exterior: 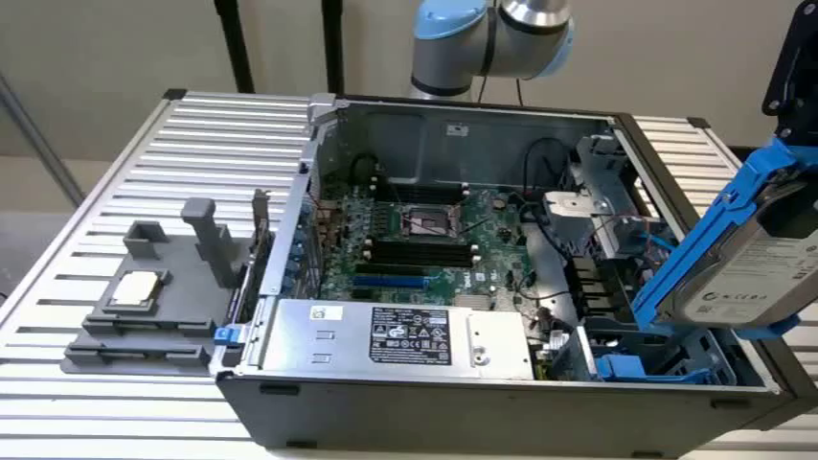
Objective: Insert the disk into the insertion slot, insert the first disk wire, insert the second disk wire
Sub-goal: 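Insert the disk into the insertion slot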
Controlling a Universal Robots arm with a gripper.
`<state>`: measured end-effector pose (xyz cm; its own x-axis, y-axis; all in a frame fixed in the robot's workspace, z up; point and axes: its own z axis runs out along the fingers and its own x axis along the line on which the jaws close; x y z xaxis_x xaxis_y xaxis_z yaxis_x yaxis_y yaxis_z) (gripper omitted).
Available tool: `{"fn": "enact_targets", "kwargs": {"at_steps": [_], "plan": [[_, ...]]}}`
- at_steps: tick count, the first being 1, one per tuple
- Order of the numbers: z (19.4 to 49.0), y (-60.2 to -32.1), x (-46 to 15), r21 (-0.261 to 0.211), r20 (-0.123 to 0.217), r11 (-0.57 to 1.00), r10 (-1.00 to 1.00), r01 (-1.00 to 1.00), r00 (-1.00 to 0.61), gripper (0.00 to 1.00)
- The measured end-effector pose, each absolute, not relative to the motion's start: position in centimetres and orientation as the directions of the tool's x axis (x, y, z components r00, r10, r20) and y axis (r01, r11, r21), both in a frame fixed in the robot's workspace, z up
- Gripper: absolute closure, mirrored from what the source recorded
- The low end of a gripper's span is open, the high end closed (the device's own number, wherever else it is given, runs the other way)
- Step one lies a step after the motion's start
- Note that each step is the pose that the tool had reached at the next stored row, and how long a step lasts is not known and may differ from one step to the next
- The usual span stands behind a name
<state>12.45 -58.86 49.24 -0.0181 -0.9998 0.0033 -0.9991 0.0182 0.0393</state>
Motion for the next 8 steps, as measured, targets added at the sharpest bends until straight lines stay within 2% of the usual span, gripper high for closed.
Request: {"fn": "enact_targets", "kwargs": {"at_steps": [8], "plan": [[49.23,-58.86,12.44,0.039,0.003,0.018,-1.0,-0.999,-0.018,0.68]]}}
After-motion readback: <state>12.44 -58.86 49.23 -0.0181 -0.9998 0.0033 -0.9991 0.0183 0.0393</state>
